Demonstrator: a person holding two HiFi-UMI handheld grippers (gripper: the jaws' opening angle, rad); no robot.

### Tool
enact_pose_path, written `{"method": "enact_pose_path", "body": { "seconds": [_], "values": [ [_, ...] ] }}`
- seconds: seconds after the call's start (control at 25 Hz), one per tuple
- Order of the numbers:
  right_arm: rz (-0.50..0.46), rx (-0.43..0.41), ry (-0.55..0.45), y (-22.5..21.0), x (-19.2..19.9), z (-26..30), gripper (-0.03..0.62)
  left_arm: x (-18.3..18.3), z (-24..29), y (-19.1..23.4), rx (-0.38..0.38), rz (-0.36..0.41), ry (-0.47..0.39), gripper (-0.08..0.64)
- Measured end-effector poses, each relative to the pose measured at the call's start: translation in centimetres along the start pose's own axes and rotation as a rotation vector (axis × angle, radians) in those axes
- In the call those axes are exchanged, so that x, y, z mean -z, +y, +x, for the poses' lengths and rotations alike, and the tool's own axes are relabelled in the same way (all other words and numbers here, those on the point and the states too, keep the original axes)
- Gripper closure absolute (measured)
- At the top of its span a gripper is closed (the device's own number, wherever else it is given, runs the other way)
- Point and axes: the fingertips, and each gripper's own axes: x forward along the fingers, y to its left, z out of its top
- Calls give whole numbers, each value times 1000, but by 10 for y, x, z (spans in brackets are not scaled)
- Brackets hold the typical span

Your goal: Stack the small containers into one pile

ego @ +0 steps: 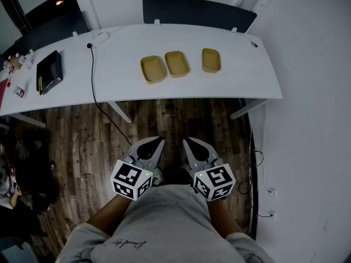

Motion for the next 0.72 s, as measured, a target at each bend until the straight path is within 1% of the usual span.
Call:
{"method": "enact_pose_path", "body": {
  "seconds": [0.16, 0.48, 0.72],
  "values": [
    [-6, 2, 3, 2, -2, 6, 577, -3, 1, 5, 10, -3, -6, 558],
    [-8, 7, 12, -12, -8, 24, 577, -4, 20, 16, 42, -14, 6, 558],
    [13, 23, 0, -45, -14, 37, 577, -13, 52, 23, 57, -4, 6, 558]
  ]
}}
